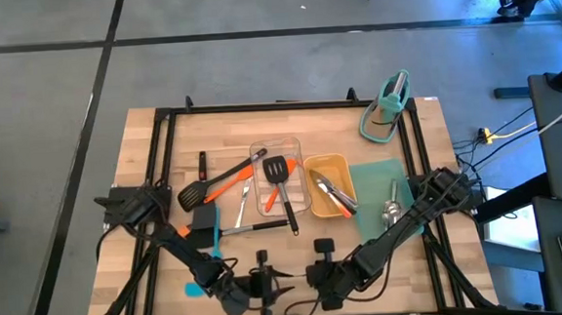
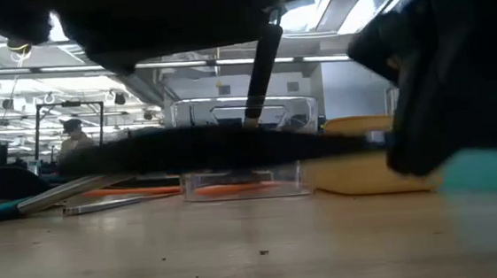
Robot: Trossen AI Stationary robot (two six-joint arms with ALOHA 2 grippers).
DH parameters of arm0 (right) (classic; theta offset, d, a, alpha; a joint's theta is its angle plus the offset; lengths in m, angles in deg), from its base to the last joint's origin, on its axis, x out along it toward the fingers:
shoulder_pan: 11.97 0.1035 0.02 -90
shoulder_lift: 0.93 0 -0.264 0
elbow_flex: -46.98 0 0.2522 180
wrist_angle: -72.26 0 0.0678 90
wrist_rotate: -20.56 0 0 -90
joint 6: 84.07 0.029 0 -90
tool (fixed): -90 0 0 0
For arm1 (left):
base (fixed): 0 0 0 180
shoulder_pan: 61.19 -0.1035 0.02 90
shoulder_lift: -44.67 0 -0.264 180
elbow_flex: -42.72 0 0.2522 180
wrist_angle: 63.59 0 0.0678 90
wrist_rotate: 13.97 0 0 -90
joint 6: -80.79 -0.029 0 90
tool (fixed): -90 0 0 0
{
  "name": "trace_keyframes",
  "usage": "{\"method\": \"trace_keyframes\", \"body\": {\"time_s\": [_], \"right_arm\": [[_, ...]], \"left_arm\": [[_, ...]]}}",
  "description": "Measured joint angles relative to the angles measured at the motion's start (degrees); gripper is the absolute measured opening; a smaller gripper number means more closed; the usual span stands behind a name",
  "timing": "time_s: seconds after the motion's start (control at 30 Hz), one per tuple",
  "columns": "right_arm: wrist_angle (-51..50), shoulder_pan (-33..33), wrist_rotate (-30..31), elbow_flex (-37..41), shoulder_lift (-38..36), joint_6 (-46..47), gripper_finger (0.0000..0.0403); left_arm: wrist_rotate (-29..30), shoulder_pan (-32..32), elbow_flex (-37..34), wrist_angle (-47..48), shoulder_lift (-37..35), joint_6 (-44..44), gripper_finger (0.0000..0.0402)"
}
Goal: Pick & Place Kitchen Items
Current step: Put the black table knife into the yellow bin
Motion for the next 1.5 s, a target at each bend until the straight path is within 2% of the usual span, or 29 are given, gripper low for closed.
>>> {"method": "trace_keyframes", "body": {"time_s": [0.2, 0.3, 0.37, 0.67, 0.87, 1.27, 1.33, 1.4, 1.5], "right_arm": [[-4.5, -0.2, 0.0, -5.2, -0.1, 0.0, 0.0016], [-7.7, -0.2, 0.1, -7.8, -0.1, 0.7, 0.0016], [-8.9, -0.2, 0.2, -8.6, -0.2, 1.4, 0.0016], [-14.8, -0.8, 2.6, -9.2, -1.0, 5.6, 0.0016], [-25.9, -1.6, 6.6, -13.4, -3.9, 13.1, 0.0016], [-60.7, -0.3, 15.8, -36.1, -4.2, 26.6, 0.0016], [-66.4, -1.3, 15.8, -38.6, -4.2, 30.1, 0.0016], [-66.1, -3.0, 14.5, -38.9, -4.3, 31.5, 0.0016], [-66.2, -6.5, 8.3, -38.6, -4.1, 31.6, 0.0016]], "left_arm": [[0.1, 0.2, 0.0, 0.2, -0.1, -0.2, 0.0157], [3.5, 1.0, 1.1, 0.3, -0.3, -0.6, 0.0159], [7.8, 2.6, 3.1, 0.1, -1.2, -4.2, 0.0157], [30.6, 11.8, 15.5, -0.1, -2.8, -32.3, 0.0154], [42.0, 15.8, 17.9, 0.0, -2.8, -38.8, 0.0154], [42.8, 17.5, 17.9, 0.3, -2.8, -36.4, 0.0154], [42.8, 17.5, 17.9, 0.3, -2.8, -36.4, 0.0154], [42.8, 17.7, 17.9, 0.3, -2.8, -36.1, 0.0154], [42.8, 17.9, 17.9, 0.5, -2.8, -35.2, 0.0154]]}}
